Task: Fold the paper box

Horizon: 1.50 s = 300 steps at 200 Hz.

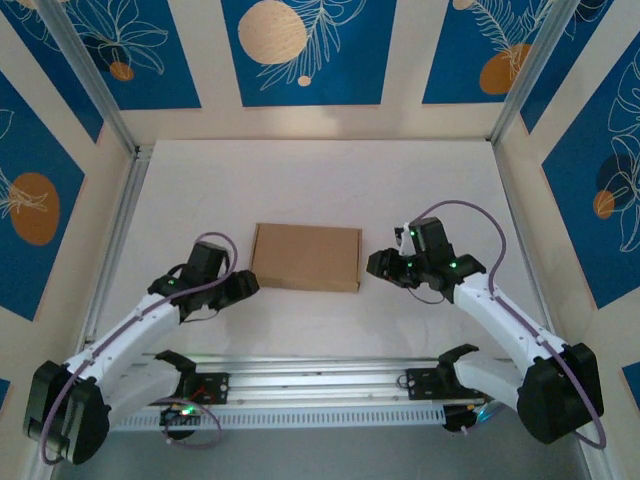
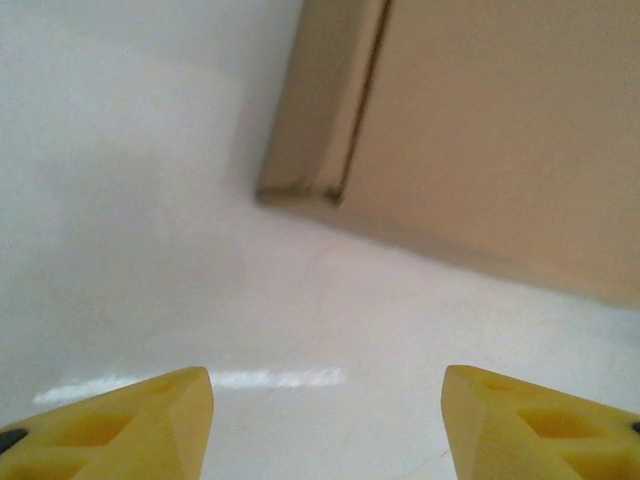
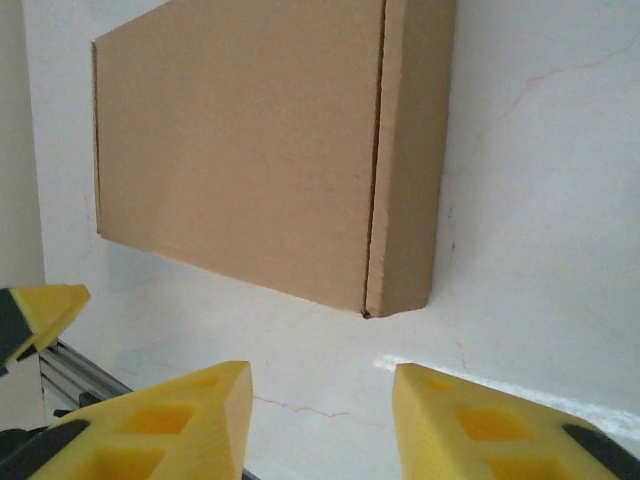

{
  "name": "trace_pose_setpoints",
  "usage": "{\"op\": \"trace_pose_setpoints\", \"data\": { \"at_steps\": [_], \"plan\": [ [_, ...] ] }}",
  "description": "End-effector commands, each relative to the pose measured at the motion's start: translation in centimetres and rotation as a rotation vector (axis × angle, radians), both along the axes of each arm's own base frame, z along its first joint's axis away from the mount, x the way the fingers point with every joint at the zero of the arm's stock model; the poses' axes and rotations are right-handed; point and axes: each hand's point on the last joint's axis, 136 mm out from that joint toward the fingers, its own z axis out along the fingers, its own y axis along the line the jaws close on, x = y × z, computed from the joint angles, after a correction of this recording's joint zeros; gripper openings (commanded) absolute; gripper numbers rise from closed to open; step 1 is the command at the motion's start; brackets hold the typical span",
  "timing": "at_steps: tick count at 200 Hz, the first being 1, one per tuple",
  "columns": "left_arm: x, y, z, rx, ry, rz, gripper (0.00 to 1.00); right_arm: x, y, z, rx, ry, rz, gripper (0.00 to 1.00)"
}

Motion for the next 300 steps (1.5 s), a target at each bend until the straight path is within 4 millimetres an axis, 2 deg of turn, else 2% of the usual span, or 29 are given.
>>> {"op": "trace_pose_setpoints", "data": {
  "at_steps": [1, 19, 32, 54, 79, 100, 115, 129, 148, 182, 206, 233, 249, 258, 264, 272, 279, 300],
  "plan": [
    [0.1, -0.3, 1.2, -0.002, -0.028, -0.022, 0.71, 0.1, -0.3, 0.0, -0.029, 0.015, -0.014, 0.49],
    [1.7, 0.2, 2.9, 0.062, -0.101, -0.035, 0.79, 1.2, 0.1, -0.3, -0.045, 0.047, -0.004, 0.55],
    [3.7, 0.6, 4.0, 0.130, -0.155, -0.046, 0.82, 1.9, 0.7, -1.1, -0.054, 0.099, 0.006, 0.57],
    [7.3, 0.8, 4.0, 0.268, -0.194, -0.115, 0.85, 3.2, 1.5, -2.8, -0.082, 0.168, 0.005, 0.57],
    [10.4, 1.2, 0.8, 0.407, -0.117, -0.139, 0.82, 4.3, 1.8, -4.8, -0.108, 0.225, -0.005, 0.57],
    [11.5, -0.5, -2.5, 0.358, -0.042, -0.153, 0.72, 5.2, 2.2, -6.3, -0.128, 0.253, -0.001, 0.55],
    [12.2, -2.3, -3.7, 0.265, -0.038, -0.153, 0.62, 6.0, 2.8, -7.2, -0.125, 0.274, 0.015, 0.49],
    [13.1, -3.5, -3.9, 0.206, -0.056, -0.146, 0.57, 7.1, 3.3, -7.6, -0.123, 0.279, 0.023, 0.45],
    [14.9, -4.5, -3.8, 0.178, -0.083, -0.138, 0.56, 9.4, 3.2, -8.0, -0.127, 0.280, 0.008, 0.41],
    [18.2, -6.2, -3.6, 0.168, -0.088, -0.144, 0.55, 14.4, 1.7, -8.3, -0.103, 0.279, -0.048, 0.40],
    [19.7, -6.8, -3.8, 0.162, -0.087, -0.137, 0.56, 16.7, 1.3, -8.3, -0.088, 0.265, -0.041, 0.40],
    [20.4, -6.0, -3.1, 0.175, -0.105, -0.112, 0.64, 17.5, 1.7, -7.0, -0.081, 0.223, -0.019, 0.43],
    [21.0, -4.5, -1.5, 0.198, -0.140, -0.071, 0.78, 17.5, 1.3, -5.0, -0.087, 0.162, -0.029, 0.49],
    [21.4, -3.7, 0.2, 0.206, -0.181, -0.054, 0.88, 17.6, 1.1, -3.4, -0.086, 0.116, -0.040, 0.57],
    [21.8, -3.4, 1.5, 0.209, -0.220, -0.053, 0.99, 17.6, 1.0, -2.0, -0.079, 0.077, -0.039, 0.66],
    [22.3, -3.3, 3.6, 0.207, -0.286, -0.062, 1.00, 17.5, 0.9, -0.3, -0.080, 0.030, -0.044, 0.80],
    [22.7, -3.3, 5.6, 0.211, -0.344, -0.075, 1.00, 17.4, 0.5, 1.3, -0.089, -0.013, -0.057, 0.99],
    [22.7, -1.8, 10.5, 0.266, -0.452, -0.047, 1.00, 17.1, -0.9, 6.2, -0.123, -0.161, -0.096, 0.99]
  ]
}}
